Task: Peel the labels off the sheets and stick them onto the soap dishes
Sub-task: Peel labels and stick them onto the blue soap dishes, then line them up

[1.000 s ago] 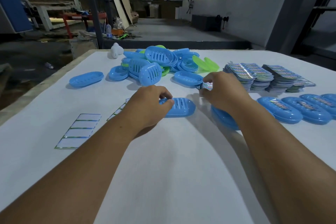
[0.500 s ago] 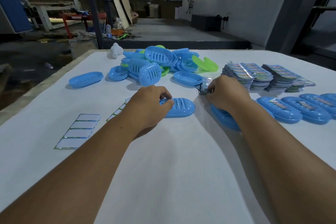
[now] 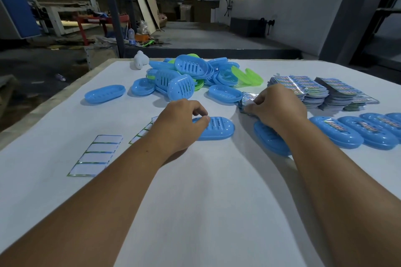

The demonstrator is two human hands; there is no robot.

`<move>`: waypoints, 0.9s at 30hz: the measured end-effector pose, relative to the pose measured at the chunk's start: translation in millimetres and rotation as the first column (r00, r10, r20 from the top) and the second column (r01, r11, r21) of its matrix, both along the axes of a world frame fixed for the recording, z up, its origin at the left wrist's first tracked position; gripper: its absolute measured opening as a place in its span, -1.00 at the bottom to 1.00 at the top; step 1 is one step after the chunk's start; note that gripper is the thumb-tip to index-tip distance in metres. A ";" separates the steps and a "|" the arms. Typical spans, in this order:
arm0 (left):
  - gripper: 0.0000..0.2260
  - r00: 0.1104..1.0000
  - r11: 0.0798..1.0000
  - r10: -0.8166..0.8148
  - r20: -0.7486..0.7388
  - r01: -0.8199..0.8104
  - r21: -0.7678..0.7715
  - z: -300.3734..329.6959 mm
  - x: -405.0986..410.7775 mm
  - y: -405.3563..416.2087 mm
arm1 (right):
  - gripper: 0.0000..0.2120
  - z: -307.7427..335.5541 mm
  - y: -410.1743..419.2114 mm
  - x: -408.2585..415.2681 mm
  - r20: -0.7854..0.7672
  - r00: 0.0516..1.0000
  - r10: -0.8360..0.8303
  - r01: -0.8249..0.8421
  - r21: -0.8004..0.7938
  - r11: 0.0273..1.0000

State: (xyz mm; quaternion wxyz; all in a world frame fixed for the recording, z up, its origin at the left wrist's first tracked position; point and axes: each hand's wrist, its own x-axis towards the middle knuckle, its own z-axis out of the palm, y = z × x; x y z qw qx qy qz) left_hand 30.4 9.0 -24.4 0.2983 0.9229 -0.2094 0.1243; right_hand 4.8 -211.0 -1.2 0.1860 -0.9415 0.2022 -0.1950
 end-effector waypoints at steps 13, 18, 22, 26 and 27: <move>-0.61 0.952 0.776 0.052 -0.300 -0.228 -0.588 17.6 4.1 -0.8 | -0.94 6.0 66.6 -23.5 0.398 0.679 0.617 -0.622 -0.136 0.771; -0.82 0.951 0.727 0.019 -0.308 -0.225 -0.649 13.3 5.5 4.5 | -0.76 -1.4 69.8 -21.8 0.262 0.687 0.678 -0.691 -0.052 0.721; -0.83 0.963 0.757 -0.006 -0.270 -0.172 -0.631 14.5 4.7 3.5 | -0.86 -3.4 66.9 -14.8 0.435 0.767 0.471 -0.533 0.023 0.846; -0.83 0.965 0.785 -0.070 -0.251 -0.102 -0.611 13.0 2.3 0.2 | -0.83 -1.8 58.9 -5.6 0.475 0.838 0.268 -0.472 0.385 0.793; -0.83 0.965 0.789 -0.081 -0.251 -0.092 -0.608 12.6 2.2 0.0 | -0.80 -2.0 57.5 -4.4 0.475 0.842 0.255 -0.484 0.457 0.746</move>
